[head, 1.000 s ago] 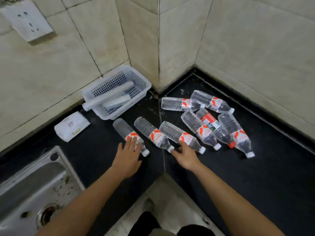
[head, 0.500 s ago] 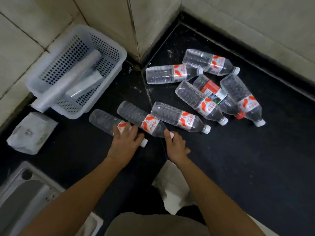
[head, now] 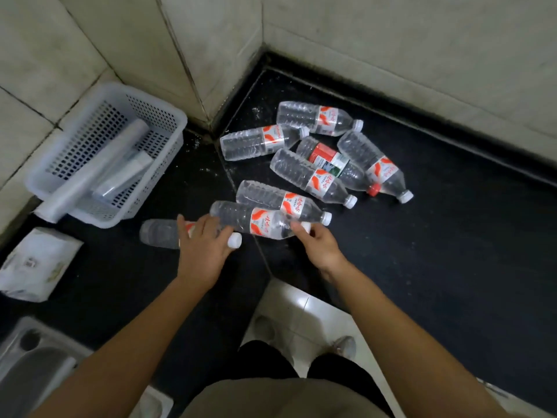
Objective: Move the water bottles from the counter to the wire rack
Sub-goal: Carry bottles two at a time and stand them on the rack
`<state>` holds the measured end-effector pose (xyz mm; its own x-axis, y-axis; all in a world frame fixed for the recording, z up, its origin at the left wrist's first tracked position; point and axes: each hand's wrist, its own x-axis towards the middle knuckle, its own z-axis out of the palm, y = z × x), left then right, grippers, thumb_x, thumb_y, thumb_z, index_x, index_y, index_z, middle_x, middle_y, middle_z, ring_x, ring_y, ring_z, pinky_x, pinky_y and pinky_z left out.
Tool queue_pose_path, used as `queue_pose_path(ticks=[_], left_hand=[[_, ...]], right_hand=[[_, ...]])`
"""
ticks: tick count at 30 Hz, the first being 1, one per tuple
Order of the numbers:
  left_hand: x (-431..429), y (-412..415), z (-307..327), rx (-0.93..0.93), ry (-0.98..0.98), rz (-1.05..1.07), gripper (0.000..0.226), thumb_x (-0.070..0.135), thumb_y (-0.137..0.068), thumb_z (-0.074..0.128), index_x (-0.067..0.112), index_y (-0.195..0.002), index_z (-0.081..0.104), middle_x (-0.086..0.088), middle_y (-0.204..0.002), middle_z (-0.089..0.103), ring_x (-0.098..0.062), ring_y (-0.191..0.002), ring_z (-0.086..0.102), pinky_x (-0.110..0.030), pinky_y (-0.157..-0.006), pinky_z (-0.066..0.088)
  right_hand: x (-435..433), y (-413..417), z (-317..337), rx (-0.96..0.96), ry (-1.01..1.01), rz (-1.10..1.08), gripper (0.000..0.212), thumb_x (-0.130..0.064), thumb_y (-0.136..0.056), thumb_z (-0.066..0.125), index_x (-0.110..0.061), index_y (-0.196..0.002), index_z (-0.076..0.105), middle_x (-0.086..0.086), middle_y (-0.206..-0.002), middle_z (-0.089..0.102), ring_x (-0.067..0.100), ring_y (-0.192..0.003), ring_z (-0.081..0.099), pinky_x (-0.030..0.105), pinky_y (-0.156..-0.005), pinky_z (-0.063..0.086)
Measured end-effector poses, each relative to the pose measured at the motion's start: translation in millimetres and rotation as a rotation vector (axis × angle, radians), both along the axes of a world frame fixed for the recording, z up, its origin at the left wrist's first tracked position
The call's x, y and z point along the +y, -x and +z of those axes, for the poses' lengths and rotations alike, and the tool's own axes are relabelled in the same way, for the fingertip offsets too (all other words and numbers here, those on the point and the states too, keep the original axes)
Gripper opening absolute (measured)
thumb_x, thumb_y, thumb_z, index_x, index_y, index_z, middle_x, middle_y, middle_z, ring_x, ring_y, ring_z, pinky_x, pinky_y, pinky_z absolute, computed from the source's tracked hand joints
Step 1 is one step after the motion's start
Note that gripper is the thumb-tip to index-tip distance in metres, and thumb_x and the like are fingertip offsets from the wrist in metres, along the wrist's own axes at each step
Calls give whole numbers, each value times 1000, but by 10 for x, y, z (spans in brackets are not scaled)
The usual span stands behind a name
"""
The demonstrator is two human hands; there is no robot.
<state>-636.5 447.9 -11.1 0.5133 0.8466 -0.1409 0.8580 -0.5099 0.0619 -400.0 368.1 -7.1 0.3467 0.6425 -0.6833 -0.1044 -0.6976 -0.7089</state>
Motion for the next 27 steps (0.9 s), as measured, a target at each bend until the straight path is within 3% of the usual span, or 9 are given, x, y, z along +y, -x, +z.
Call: queue_pose_path(ticks=[2,4,5,7,12,16,20,24,27], left_hand=[[-8,-143,126,-185,26,5,35,31,-84,78,13,-113,68,-18,-130,64,-43,-131,53,-73,-111,21],[-25,-378,310,-385,129,26,40,41,-91,68,15,-121,63,-11,-130,64,-37,-126,57,-58,-108,38],[-36,-529,425,-480,179,39,40,46,-93,62,17,-120,61,-6,-120,67,-31,-114,62,-47,-95,48],[-84,-875,684,-641,238,133,35,46,-94,62,17,-113,58,3,-99,65,-20,-92,61,-35,-74,44],[-284,-1621,930,-1015,621,444,22,33,-89,74,15,-99,65,-1,-94,70,-26,-97,68,-35,-76,53],[-647,-2289,1163,-1033,667,240,20,41,-84,77,24,-85,66,8,-81,69,-18,-83,66,-34,-71,52],[-1053,-2941,1537,-945,591,-63,51,72,-66,72,28,-93,73,8,-88,70,-17,-86,67,-40,-79,54],[-1581,-3481,1934,-927,512,-371,37,58,-74,79,29,-97,74,8,-89,64,-17,-86,62,-37,-78,49],[-2095,-3810,2184,-965,539,-551,30,52,-77,79,26,-89,69,8,-87,63,-14,-81,59,-35,-73,46]], right_hand=[[-177,-318,197,-1,-73,-81,42,-41,-90,74,-7,-112,65,10,-111,73,18,-99,70,45,-97,58],[-348,-630,438,-40,-191,-130,30,-27,-91,75,-5,-109,65,18,-113,72,19,-97,70,42,-94,60],[-437,-776,558,-126,-221,-110,22,-24,-90,77,-10,-105,68,16,-111,72,19,-97,70,41,-94,59],[-624,-1026,766,-276,-276,-55,17,-22,-85,82,-24,-98,72,4,-107,73,16,-98,68,39,-96,57],[-1124,-1392,1134,-569,-264,37,30,-24,-78,88,-31,-103,72,-10,-102,73,13,-97,68,34,-94,55],[-1725,-1674,1502,-763,-208,1,34,-25,-81,85,-23,-114,74,-5,-105,73,18,-95,62,36,-91,51],[-2513,-1861,1896,-831,-250,-269,33,-32,-84,81,-27,-115,72,-8,-103,72,16,-98,63,33,-90,52],[-3227,-1884,2204,-803,-415,-638,39,-44,-81,78,-34,-118,70,-5,-114,74,12,-107,71,35,-95,57],[-3705,-1875,2375,-843,-473,-824,36,-27,-89,76,-34,-124,66,-3,-115,74,7,-105,71,24,-91,57]])
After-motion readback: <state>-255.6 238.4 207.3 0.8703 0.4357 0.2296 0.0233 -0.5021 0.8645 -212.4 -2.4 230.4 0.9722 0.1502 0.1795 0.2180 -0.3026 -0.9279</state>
